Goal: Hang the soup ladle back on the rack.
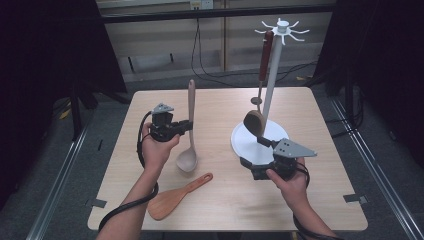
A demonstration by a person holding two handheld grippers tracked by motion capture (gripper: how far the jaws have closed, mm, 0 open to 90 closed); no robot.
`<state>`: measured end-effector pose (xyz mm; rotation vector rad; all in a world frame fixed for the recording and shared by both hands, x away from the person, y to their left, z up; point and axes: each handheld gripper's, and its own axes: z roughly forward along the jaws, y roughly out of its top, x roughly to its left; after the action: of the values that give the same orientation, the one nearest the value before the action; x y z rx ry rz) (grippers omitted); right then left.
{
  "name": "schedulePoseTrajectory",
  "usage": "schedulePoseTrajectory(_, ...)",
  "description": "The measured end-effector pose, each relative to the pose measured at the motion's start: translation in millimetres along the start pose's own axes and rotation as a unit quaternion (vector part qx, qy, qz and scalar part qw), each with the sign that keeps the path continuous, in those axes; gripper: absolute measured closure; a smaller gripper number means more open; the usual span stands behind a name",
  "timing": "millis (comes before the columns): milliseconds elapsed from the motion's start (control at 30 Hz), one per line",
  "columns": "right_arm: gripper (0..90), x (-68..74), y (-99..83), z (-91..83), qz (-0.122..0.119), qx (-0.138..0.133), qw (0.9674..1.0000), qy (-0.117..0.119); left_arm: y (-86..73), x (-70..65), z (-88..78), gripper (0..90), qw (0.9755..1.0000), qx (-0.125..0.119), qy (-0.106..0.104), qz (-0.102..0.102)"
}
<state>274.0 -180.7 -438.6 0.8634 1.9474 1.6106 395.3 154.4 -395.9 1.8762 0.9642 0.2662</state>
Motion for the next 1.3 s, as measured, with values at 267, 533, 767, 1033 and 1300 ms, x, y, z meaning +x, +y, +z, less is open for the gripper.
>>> schedulePoseTrajectory(267,8.6,13.1,-0.4,23.7,-0.012,0.026,0.9994,0.018,3.5,-15.4,-6.7,77.7,0.9995,-0.015,-0.012,0.025)
schedulePoseTrajectory(533,9.2,19.3,3.2,43.2,-0.027,0.031,0.9991,0.002,8.4,-34.3,-10.0,77.6,0.9977,-0.04,-0.043,0.036)
schedulePoseTrajectory(767,23.3,26.3,10.5,54.8,-0.039,0.024,0.9988,-0.017,11.6,-57.9,-8.6,77.6,0.9949,-0.042,-0.077,0.05)
schedulePoseTrajectory(1033,47.0,30.4,18.8,68.1,-0.037,0.028,0.9988,-0.011,13.5,-80.3,-5.1,77.5,0.9918,-0.032,-0.108,0.06)
schedulePoseTrajectory(1300,79.9,27.7,28.0,62.5,-0.03,0.006,0.9992,-0.025,14.5,-85.9,-6.0,77.3,0.9906,-0.035,-0.119,0.058)
